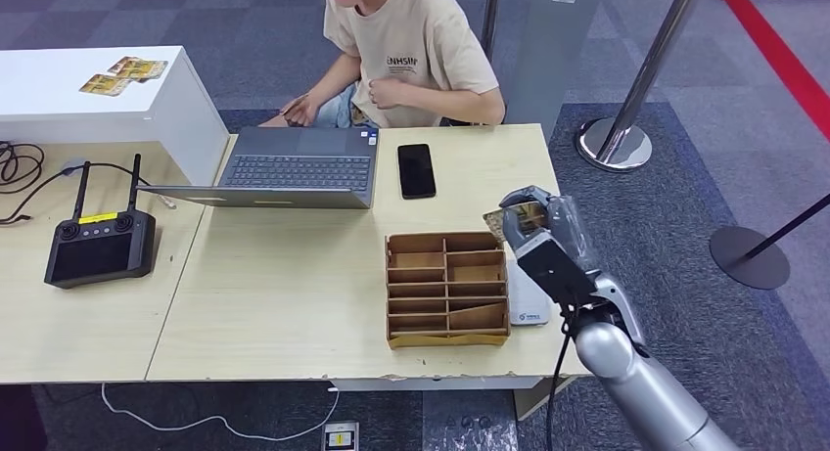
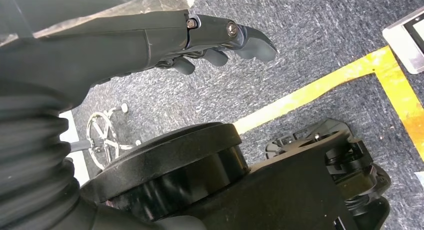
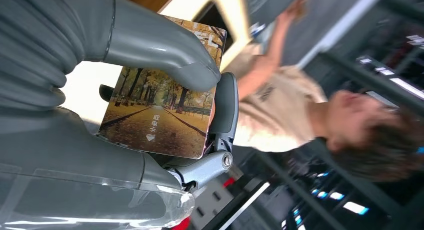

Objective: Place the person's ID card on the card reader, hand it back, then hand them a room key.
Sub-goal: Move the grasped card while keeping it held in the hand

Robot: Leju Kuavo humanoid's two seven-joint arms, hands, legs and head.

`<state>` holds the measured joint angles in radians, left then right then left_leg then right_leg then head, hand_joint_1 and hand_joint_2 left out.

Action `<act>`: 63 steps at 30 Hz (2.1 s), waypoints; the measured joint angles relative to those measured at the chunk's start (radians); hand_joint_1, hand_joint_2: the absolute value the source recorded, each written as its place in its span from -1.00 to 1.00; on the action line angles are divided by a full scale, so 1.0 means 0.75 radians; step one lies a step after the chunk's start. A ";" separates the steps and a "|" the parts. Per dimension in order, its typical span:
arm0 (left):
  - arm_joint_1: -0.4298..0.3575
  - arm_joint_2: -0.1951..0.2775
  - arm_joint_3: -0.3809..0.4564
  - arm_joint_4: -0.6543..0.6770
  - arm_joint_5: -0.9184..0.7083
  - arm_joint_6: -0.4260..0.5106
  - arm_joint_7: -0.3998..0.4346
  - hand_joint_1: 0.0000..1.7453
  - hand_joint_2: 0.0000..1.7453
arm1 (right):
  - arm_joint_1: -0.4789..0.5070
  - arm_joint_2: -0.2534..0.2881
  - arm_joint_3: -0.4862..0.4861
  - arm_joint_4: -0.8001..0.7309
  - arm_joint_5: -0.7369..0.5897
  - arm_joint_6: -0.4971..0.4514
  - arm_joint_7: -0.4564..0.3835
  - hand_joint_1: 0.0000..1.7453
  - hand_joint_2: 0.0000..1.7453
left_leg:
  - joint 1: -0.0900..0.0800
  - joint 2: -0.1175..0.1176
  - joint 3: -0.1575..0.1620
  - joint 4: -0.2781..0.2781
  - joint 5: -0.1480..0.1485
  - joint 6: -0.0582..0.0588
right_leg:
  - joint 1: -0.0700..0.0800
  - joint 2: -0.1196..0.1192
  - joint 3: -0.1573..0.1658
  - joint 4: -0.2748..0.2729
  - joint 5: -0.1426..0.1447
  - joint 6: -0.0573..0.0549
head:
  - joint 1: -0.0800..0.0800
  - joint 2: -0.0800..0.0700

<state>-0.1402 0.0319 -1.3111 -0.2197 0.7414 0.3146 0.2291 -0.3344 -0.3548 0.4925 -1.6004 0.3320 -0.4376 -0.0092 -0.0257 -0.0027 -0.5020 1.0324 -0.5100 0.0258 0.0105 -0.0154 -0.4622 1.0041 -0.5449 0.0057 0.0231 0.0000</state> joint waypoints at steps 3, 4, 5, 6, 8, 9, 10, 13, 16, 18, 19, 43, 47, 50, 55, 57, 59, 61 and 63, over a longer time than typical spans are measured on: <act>0.000 0.000 0.001 0.000 0.003 0.001 0.001 -1.00 1.00 | 0.031 0.023 0.005 -0.060 -0.056 0.010 -0.033 1.00 1.00 | 0.000 0.000 0.000 0.000 0.000 0.000 | 0.000 0.000 0.000 0.000 0.000 0.000 | 0.000 0.000; 0.000 0.000 0.001 0.000 0.004 0.000 0.001 -1.00 1.00 | 0.041 0.029 0.007 -0.077 -0.065 0.012 -0.039 1.00 1.00 | 0.000 0.000 0.000 0.000 0.000 0.000 | 0.000 0.000 0.000 0.000 0.000 0.000 | 0.000 0.000; 0.000 0.000 0.001 0.000 0.005 0.000 0.001 -1.00 1.00 | 0.048 0.035 0.009 -0.094 -0.070 0.013 -0.042 1.00 1.00 | 0.000 0.000 0.000 0.000 0.000 0.000 | 0.000 0.000 0.000 0.000 0.000 0.000 | 0.000 0.000; 0.000 0.000 0.001 0.000 0.005 0.000 0.001 -1.00 1.00 | 0.054 0.040 0.011 -0.107 -0.073 0.013 -0.045 1.00 1.00 | 0.000 0.000 0.000 0.000 0.000 0.000 | 0.000 0.000 0.000 0.000 0.000 0.000 | 0.000 0.000; 0.000 -0.001 0.002 0.000 0.006 0.000 0.001 -1.00 1.00 | 0.063 0.047 0.013 -0.132 -0.074 0.013 -0.047 1.00 1.00 | 0.000 0.000 0.000 0.000 0.000 0.000 | 0.000 0.000 0.000 0.000 0.000 0.000 | 0.000 0.000; 0.000 -0.001 0.002 0.000 0.006 0.000 0.001 -1.00 1.00 | 0.066 0.050 0.014 -0.142 -0.074 0.013 -0.047 1.00 1.00 | 0.000 0.000 0.000 0.000 0.000 0.000 | 0.000 0.000 0.000 0.000 0.000 0.000 | 0.000 0.000; 0.000 -0.001 0.002 0.000 0.006 0.000 0.001 -1.00 1.00 | 0.069 0.052 0.016 -0.152 -0.075 0.013 -0.047 1.00 1.00 | 0.000 0.000 0.000 0.000 0.000 0.000 | 0.000 0.000 0.000 0.000 0.000 0.000 | 0.000 0.000; 0.000 -0.001 0.002 0.000 0.007 0.000 0.001 -1.00 1.00 | 0.074 0.056 0.020 -0.174 -0.075 0.013 -0.048 1.00 1.00 | 0.000 0.000 0.000 0.000 0.000 0.000 | 0.000 0.000 0.000 0.000 0.000 0.000 | 0.000 0.000; 0.000 -0.001 0.002 0.000 0.007 0.000 0.001 -1.00 1.00 | 0.077 0.059 0.022 -0.189 -0.075 0.013 -0.048 1.00 1.00 | 0.000 0.000 0.000 0.000 0.000 0.000 | 0.000 0.000 0.000 0.000 0.000 0.000 | 0.000 0.000; 0.000 -0.001 0.002 0.000 0.007 0.000 0.001 -1.00 1.00 | 0.078 0.061 0.023 -0.196 -0.075 0.013 -0.048 1.00 1.00 | 0.000 0.000 0.000 0.000 0.000 0.000 | 0.000 0.000 0.000 0.000 0.000 0.000 | 0.000 0.000; 0.000 -0.001 0.002 0.000 0.007 0.000 0.001 -1.00 1.00 | 0.079 0.062 0.023 -0.199 -0.075 0.013 -0.048 1.00 1.00 | 0.000 0.000 0.000 0.000 0.000 0.000 | 0.000 0.000 0.000 0.000 0.000 0.000 | 0.000 0.000; 0.001 -0.004 0.007 0.000 0.019 0.012 0.001 -1.00 1.00 | 0.221 0.132 0.030 -0.213 -0.716 0.200 -0.280 1.00 1.00 | 0.000 0.000 0.000 0.000 0.000 0.000 | 0.000 0.000 0.000 0.000 0.000 0.000 | 0.000 0.000; 0.002 -0.004 0.010 0.000 0.022 0.013 0.001 -1.00 1.00 | 0.236 0.131 0.022 -0.243 -0.802 0.241 -0.309 1.00 1.00 | 0.000 0.001 0.000 0.000 0.000 0.000 | 0.000 0.000 0.000 0.000 0.000 0.000 | 0.000 0.000; 0.003 -0.004 0.018 0.000 0.029 0.018 0.001 -1.00 1.00 | 0.241 0.131 0.021 -0.292 -0.809 0.265 -0.311 1.00 1.00 | 0.000 0.001 0.001 0.000 0.000 0.000 | 0.000 0.000 0.000 0.000 0.000 0.000 | 0.000 0.000; 0.005 -0.004 0.033 0.000 0.031 0.025 0.005 -1.00 1.00 | 0.266 0.124 0.021 -0.364 -0.668 0.182 -0.242 1.00 1.00 | 0.000 0.001 0.001 0.000 0.000 0.000 | 0.000 0.000 0.000 0.000 0.000 0.000 | 0.000 0.000; 0.006 -0.004 0.036 0.000 0.030 0.026 0.004 -1.00 1.00 | 0.269 0.109 0.007 -0.366 -0.621 0.129 -0.197 1.00 1.00 | 0.000 0.001 0.001 0.000 0.000 0.000 | 0.000 0.000 0.000 0.000 0.000 0.000 | 0.000 0.000; 0.007 -0.004 0.038 0.000 0.030 0.028 -0.001 -1.00 1.00 | 0.270 0.087 -0.023 -0.358 -0.604 0.083 -0.156 1.00 1.00 | 0.000 0.001 0.000 0.000 0.000 0.000 | 0.000 0.000 0.000 0.000 0.000 0.000 | 0.000 0.000; 0.008 -0.004 0.039 0.000 0.027 0.028 -0.003 -1.00 1.00 | 0.268 0.065 -0.058 -0.337 -0.593 0.051 -0.120 1.00 1.00 | 0.000 0.001 0.000 0.000 0.000 0.000 | 0.000 0.000 0.000 0.000 0.000 0.000 | 0.000 0.000; 0.008 -0.004 0.040 0.000 0.021 0.027 -0.003 -1.00 1.00 | 0.262 0.048 -0.089 -0.302 -0.582 0.034 -0.094 1.00 1.00 | 0.000 0.001 0.000 0.000 0.000 0.000 | 0.000 0.000 0.001 0.000 0.000 0.000 | 0.000 0.000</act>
<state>-0.1339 0.0291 -1.2815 -0.2197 0.7571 0.3346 0.2269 -0.1380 -0.3185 0.4259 -1.8266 -0.1046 -0.4123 -0.0798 -0.0258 -0.0022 -0.5018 1.0322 -0.5100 0.0258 0.0103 -0.0153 -0.4618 1.0040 -0.5448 0.0057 0.0231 0.0000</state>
